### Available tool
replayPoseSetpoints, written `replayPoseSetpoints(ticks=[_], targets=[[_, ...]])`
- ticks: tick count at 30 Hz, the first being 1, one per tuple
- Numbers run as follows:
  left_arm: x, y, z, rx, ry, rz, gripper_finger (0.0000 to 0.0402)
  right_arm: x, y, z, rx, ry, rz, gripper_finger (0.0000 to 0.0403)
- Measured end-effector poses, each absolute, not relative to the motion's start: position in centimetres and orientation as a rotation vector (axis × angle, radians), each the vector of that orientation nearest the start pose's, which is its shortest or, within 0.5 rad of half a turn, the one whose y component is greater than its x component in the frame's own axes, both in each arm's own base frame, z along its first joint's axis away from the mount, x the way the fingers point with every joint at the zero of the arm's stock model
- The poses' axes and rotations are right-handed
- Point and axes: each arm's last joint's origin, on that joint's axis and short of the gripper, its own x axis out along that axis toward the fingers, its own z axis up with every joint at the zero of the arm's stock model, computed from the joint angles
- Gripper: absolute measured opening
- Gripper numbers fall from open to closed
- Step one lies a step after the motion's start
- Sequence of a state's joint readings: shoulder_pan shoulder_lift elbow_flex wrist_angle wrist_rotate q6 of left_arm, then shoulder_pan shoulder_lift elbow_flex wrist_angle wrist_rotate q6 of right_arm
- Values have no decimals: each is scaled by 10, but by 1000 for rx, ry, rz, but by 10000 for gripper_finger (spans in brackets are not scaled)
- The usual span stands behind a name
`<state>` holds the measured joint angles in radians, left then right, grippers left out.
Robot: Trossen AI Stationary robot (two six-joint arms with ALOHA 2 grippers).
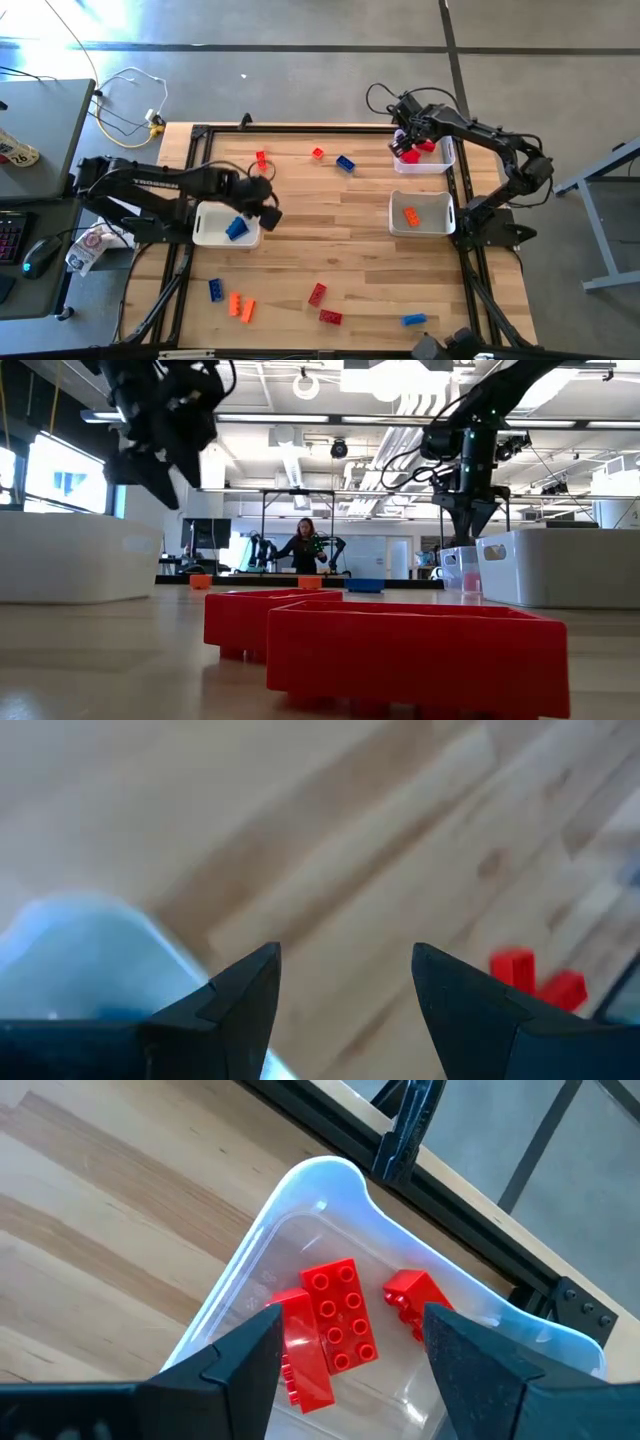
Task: Sort & place blocks by color
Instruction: Put the orange game piece into the gray bin
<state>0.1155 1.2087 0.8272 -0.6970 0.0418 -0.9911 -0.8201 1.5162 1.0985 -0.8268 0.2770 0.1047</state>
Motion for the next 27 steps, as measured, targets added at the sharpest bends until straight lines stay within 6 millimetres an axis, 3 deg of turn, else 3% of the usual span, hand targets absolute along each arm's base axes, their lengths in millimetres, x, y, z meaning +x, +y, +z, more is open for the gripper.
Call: replayPoseSetpoints(ticks=[6, 16, 27], targets=[[221, -12, 230, -1061, 999, 577, 211, 189, -213, 232, 428, 1208, -1010, 225], [215, -63, 250, -1126, 1004, 578, 211, 190, -212, 232, 458, 1196, -969, 225], [197, -110, 236, -1254, 1091, 747, 211, 191, -212, 232, 465, 1194, -961, 225]])
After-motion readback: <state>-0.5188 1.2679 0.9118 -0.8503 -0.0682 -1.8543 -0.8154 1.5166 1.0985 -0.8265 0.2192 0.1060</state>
